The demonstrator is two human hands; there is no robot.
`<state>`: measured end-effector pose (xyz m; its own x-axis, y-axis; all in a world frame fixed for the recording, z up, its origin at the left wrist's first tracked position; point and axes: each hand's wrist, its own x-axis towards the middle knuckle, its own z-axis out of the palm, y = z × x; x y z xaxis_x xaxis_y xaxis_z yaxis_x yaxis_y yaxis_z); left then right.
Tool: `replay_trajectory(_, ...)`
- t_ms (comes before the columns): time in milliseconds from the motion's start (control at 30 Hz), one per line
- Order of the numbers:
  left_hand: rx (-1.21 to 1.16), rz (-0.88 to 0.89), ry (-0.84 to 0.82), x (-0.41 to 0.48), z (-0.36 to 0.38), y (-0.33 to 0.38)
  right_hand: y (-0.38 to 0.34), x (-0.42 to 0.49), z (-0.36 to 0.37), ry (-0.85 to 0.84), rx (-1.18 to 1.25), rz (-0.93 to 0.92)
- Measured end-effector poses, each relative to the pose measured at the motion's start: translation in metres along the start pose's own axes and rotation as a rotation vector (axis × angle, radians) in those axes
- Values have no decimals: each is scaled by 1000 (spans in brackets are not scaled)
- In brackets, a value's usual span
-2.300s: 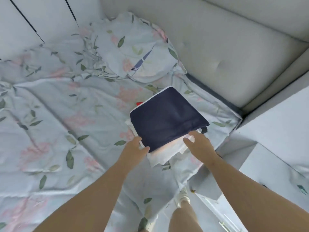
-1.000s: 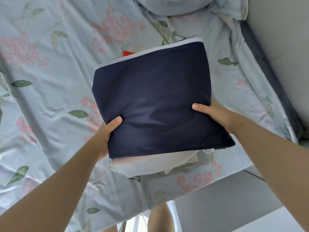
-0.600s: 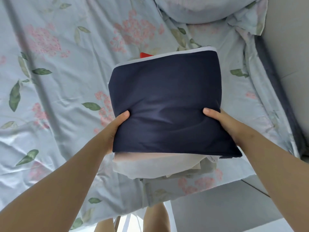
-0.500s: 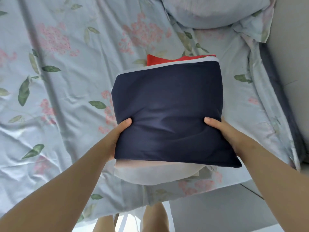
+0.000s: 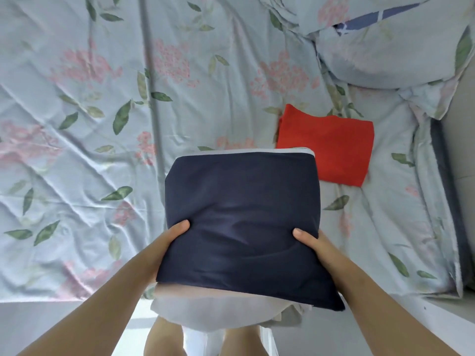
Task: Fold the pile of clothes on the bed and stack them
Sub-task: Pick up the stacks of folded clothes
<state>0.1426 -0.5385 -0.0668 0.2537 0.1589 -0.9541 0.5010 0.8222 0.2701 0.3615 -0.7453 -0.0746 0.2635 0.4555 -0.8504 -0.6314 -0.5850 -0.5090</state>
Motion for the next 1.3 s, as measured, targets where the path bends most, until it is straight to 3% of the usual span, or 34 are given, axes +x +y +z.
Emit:
replay_trajectory(367,34,207,31,-38,-24,49,-37,-24,42,31,14,-194)
replay_trajectory(667,235,313,173,33,-29,47,-8,51,41,92,-64,-14)
replay_trajectory(733,249,347,193,43,-25,42,-16,63,35,160,33,-24)
replay_trajectory(867,256,400,270,53,-26,37,-52,99,8,525,350,-83)
replay_trajectory(1067,207,416,297,70,-34,29,-76,153,-21,559,912,-61)
replay_trajectory(1300,197,401,296,68,-34,29,-122,137,-16,402,1140,-218)
